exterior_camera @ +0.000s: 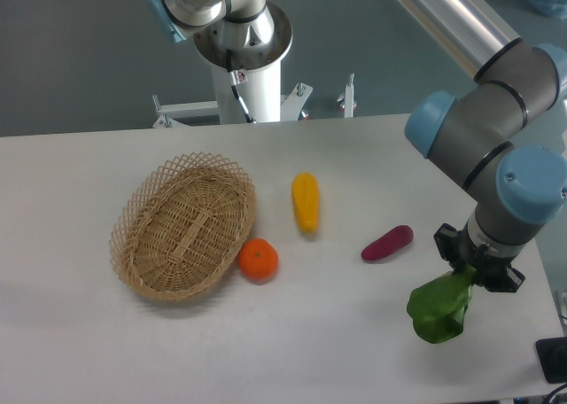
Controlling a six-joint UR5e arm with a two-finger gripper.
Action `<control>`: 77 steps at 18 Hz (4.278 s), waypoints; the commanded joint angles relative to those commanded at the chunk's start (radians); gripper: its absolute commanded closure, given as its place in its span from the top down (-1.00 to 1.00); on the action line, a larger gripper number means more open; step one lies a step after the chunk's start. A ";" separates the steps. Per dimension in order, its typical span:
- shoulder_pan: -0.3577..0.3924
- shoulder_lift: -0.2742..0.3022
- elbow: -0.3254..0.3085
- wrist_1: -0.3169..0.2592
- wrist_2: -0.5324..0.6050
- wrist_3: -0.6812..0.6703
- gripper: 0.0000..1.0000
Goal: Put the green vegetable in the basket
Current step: 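Lift the held green bok choy with the gripper off the table, then carry the bok choy over the wicker basket and lower it inside, then open the gripper to release the bok choy and raise away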
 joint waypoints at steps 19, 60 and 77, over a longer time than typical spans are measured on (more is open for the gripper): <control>-0.073 0.119 -0.185 0.006 -0.092 -0.006 -0.85; -0.457 0.390 -0.658 0.136 -0.198 -0.017 1.00; -0.230 0.276 -0.373 0.246 -0.132 0.000 1.00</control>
